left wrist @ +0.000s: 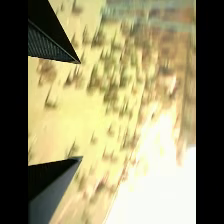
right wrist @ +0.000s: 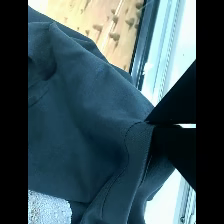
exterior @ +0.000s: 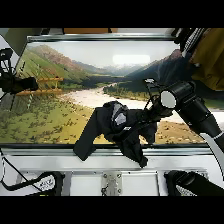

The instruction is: Fold the clothes and pants, and hang the long-sleeved shirts on hangers.

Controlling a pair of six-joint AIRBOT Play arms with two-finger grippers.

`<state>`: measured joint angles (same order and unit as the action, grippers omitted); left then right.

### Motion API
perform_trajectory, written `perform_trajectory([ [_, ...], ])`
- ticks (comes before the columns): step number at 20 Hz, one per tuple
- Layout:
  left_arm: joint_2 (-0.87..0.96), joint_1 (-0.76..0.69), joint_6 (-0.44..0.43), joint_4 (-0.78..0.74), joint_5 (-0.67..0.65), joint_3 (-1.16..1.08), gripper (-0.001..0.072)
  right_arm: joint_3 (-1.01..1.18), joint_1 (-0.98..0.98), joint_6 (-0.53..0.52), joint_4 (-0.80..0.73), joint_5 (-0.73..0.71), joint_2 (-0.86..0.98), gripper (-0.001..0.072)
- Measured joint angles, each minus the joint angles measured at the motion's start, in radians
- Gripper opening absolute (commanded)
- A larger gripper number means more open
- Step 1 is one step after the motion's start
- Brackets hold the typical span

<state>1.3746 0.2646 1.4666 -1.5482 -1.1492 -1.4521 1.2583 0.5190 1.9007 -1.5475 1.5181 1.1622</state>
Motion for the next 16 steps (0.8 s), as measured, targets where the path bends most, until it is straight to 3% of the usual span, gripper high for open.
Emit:
perform_trajectory([
  [6,0.258,0.097,-0.034,-0.104,0.121,-0.087,0.0625,0.0,0.0,0.0,0.0,0.0,0.0,0.0016],
  [16,0.555,0.114,-0.045,-0.234,0.158,-0.241,0.0625,0.0,0.0,0.0,0.0,0.0,0.0,0.0016],
])
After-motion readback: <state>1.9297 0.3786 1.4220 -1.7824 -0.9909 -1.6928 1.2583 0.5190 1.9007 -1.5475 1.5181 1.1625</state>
